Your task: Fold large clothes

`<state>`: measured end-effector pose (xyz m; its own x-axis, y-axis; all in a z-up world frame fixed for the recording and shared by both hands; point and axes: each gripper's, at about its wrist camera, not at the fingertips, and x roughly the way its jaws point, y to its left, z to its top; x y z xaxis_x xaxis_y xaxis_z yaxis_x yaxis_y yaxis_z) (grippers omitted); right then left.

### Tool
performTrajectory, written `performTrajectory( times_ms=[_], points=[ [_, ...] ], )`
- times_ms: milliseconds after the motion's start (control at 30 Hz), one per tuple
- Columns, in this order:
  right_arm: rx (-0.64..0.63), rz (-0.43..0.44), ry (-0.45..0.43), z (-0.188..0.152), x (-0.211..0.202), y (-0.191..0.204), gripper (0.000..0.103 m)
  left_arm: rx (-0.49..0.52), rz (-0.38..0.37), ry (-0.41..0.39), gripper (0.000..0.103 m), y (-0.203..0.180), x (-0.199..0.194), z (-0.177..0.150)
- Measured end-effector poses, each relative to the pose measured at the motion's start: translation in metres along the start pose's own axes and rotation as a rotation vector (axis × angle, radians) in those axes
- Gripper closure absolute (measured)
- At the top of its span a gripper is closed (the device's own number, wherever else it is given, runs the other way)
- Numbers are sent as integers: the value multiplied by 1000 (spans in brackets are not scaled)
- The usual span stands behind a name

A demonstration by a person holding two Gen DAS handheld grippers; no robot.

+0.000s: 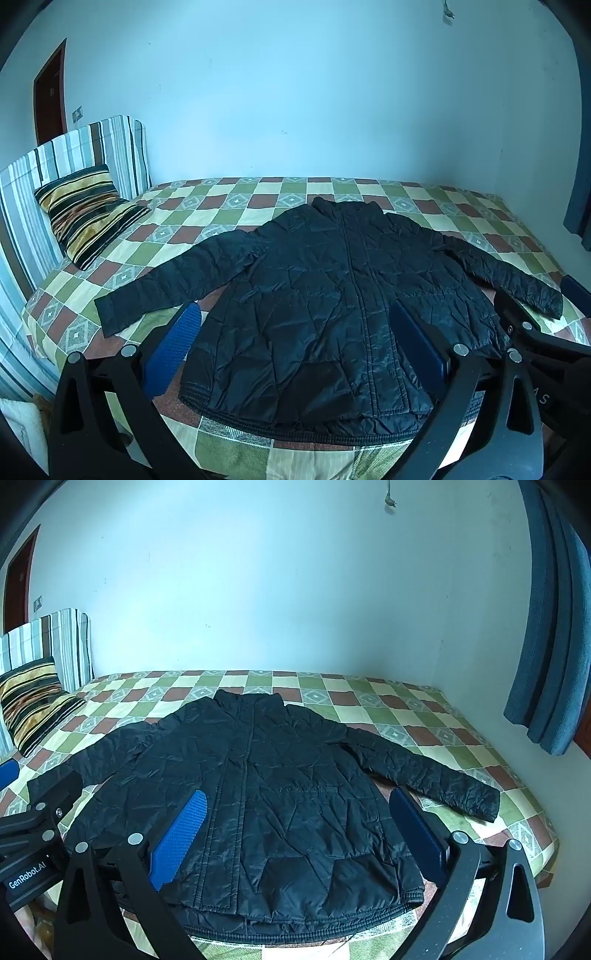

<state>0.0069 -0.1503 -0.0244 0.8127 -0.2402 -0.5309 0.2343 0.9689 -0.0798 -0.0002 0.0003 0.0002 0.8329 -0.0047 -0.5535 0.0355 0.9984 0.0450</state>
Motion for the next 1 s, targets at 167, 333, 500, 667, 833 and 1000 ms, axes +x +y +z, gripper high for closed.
performTrajectory(
  times_ms=[167,333,500,667,833,1000],
  points=[
    [-3,-1,-4,1,-8,4,5,-5,-4,-6,2,0,0,0],
    [-3,0,-8,0,-4,1,5,-3,-5,-3,2,0,0,0],
    [-3,1,-6,1,-4,0,5,-2,-2,-4,2,0,0,0],
    [-7,6,-2,3,-4,1,5,-3,-4,2,2,6,0,3],
    [-5,5,-1,2,-4,2,5,-3,-4,2,2,9,1,0],
    [-6,7,-2,2,-4,3,5,-4,-5,6,2,9,1,-2]
  ],
)
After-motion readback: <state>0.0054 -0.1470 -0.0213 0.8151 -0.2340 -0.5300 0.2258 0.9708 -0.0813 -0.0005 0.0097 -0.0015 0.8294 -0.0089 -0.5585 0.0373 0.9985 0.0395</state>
